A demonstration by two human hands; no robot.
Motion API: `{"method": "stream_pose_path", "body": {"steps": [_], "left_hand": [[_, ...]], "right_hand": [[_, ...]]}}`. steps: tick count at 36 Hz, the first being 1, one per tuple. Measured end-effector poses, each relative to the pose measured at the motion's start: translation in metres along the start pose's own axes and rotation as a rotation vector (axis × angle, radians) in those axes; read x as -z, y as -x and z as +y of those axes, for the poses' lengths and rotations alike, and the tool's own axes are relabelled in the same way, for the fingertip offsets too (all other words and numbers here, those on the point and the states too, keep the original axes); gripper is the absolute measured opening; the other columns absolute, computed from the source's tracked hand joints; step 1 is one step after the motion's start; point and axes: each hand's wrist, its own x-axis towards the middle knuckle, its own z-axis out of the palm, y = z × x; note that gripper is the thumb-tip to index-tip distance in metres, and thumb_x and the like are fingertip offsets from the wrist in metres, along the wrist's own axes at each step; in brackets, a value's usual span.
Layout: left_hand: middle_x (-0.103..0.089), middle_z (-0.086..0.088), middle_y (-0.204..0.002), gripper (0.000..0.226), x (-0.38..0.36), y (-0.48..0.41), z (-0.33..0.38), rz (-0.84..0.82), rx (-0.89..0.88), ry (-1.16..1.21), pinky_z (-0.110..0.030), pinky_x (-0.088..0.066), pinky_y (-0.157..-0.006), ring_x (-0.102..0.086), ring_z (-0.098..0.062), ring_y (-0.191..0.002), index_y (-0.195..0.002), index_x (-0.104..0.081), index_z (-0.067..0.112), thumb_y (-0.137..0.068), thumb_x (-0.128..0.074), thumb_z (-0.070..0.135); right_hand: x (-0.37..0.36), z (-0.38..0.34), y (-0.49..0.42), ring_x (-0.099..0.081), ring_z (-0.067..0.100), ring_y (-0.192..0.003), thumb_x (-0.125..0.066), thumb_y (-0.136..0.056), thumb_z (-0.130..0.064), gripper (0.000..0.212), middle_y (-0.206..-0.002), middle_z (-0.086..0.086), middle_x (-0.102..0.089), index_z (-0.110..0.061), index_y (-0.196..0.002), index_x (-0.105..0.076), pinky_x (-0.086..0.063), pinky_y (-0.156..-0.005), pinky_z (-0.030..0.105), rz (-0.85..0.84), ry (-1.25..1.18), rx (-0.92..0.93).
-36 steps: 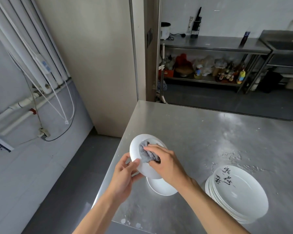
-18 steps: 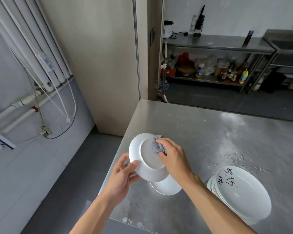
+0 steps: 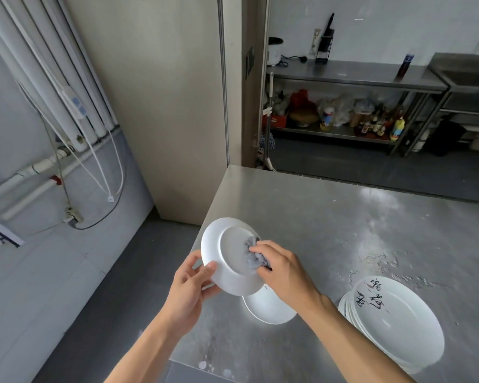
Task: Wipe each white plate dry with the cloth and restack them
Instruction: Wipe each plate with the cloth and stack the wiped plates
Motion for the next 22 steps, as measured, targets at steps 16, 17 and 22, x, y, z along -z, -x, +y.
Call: {"method": "stream_pose_path", "body": {"steps": [16,17,22], "left_hand": [[-0.076,-0.015,-0.117,0.022,-0.019,0.004,-0.007,-0.152,-0.028,-0.176,-0.036,-0.062,-0.083,-0.074,-0.033,-0.108,-0.124,-0.072,0.029,-0.102,-0.067,0.027],[-0.077,-0.014,-0.118,0.022,-0.020,0.003,-0.008,-0.144,-0.028,-0.177,-0.036,-0.062,-0.083,-0.074,-0.032,-0.109,-0.124,-0.072,0.030,-0.103,-0.065,0.026],[-0.076,-0.014,-0.120,0.024,-0.022,-0.001,-0.006,-0.085,-0.058,-0.140,-0.035,-0.062,-0.082,-0.074,-0.032,-0.110,-0.124,-0.073,0.028,-0.105,-0.060,0.021]], "right_hand": [[0.002,-0.025,-0.037,-0.061,0.011,-0.113,-0.067,-0.091,-0.012,0.043,-0.123,-0.008,-0.066,-0.022,-0.132,-0.064,-0.050,-0.097,0.030,0.145,-0.273,-0.055],[0.000,-0.030,-0.037,-0.060,0.013,-0.115,-0.066,-0.089,-0.010,0.045,-0.125,-0.007,-0.066,-0.021,-0.132,-0.064,-0.050,-0.098,0.033,0.127,-0.252,-0.005],[-0.009,-0.047,-0.027,-0.053,0.010,-0.127,-0.060,-0.079,-0.010,0.050,-0.132,-0.006,-0.064,-0.017,-0.128,-0.067,-0.042,-0.109,0.035,0.008,-0.194,0.199]]}}
